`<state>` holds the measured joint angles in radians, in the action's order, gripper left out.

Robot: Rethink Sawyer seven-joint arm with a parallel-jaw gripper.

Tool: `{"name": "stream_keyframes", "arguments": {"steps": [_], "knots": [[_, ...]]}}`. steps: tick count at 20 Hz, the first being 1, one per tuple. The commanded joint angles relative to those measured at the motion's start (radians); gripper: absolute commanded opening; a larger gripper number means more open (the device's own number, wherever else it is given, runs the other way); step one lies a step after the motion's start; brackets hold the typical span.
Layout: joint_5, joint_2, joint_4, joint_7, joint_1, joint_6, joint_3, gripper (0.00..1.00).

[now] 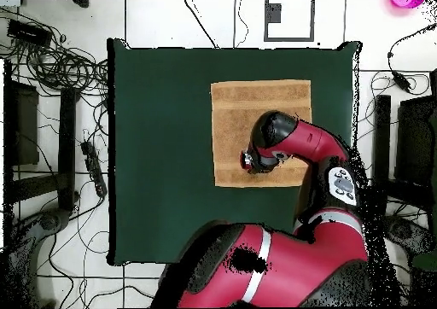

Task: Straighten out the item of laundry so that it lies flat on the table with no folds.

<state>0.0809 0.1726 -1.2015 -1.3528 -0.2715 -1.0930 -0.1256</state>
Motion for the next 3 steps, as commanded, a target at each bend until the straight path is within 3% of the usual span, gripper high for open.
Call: {"name": "stream_keyframes", "arguments": {"steps": [1,3], "knots": [[-0.024,-0.039,-0.235,-0.203,-0.030,0.244,0.032,0.00],[-0.036,0.091,-0.418,-0.128,-0.093,0.517,0.111,0.00]]}}
